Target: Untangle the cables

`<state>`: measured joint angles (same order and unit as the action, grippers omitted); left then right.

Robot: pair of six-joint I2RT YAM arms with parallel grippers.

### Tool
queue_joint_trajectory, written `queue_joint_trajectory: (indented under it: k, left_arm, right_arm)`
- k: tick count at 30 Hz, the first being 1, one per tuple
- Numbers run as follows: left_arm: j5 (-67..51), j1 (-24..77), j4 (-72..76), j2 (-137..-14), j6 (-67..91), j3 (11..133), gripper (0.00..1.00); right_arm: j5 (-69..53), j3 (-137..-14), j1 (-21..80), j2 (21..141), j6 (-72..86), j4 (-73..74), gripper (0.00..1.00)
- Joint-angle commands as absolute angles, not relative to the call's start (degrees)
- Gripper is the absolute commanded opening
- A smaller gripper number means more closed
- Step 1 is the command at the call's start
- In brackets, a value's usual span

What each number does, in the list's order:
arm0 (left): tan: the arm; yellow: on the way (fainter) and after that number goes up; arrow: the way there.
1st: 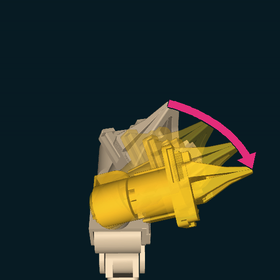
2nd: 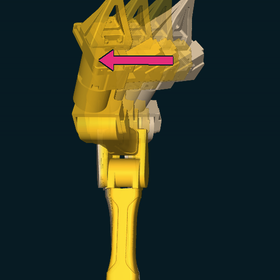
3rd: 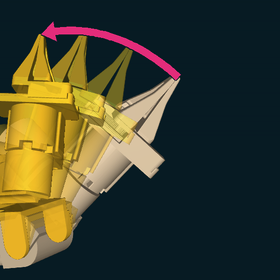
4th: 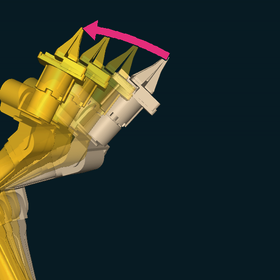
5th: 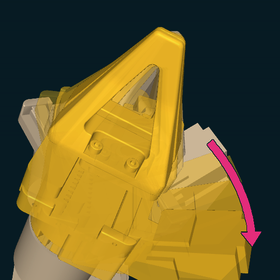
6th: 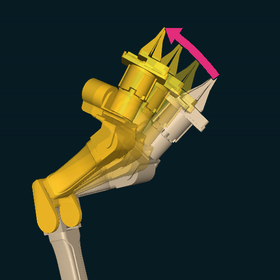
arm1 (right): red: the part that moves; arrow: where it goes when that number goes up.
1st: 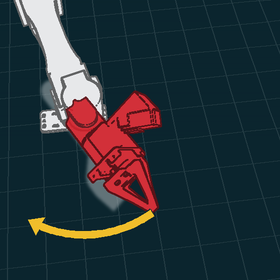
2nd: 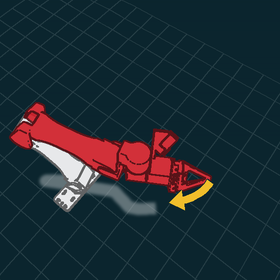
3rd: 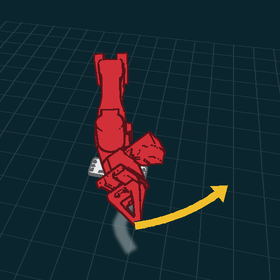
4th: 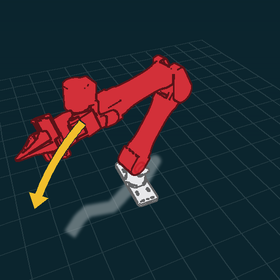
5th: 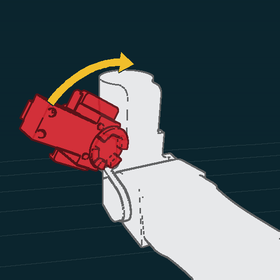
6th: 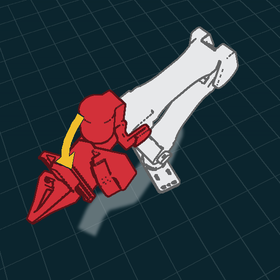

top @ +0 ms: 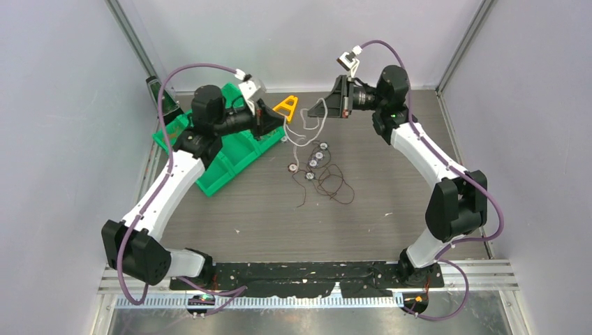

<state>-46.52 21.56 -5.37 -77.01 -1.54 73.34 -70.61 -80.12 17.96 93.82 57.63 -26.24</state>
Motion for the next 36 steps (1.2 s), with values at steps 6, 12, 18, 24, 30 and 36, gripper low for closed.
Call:
queue_joint_trajectory:
  k: [6,12,18,24,30,36]
  left_arm:
    - [-43.67,10.38,-0.33,-75.89,11.15,73.63,0.00]
    - [-41.85,4.65,-4.23,-77.84,11.96,77.34,0.00]
    - [-42.07,0.31,-6.33,-78.80,13.63,82.55,0.00]
    - [-38.83,-4.84,-9.54,-83.73,13.45,91.06,0.00]
    - [-41.71,-6.16,-13.38,-91.91,11.32,99.72,0.00]
    - [-42.08,-6.20,-13.28,-95.68,8.84,101.29,0.00]
  right_arm:
    - [-64.82,-83.03,14.04,94.31,26.27,11.70,0.62]
    - [-60.02,-84.93,13.18,96.24,10.37,27.99,0.67]
    - [-57.87,-86.62,13.16,96.72,2.76,34.62,0.71]
    - [-57.19,-87.92,13.18,97.36,1.22,36.24,0.82]
    - [-56.45,-89.99,13.11,98.09,0.35,38.76,0.96]
    - [-55.63,-90.35,12.87,98.10,-1.62,39.23,0.95]
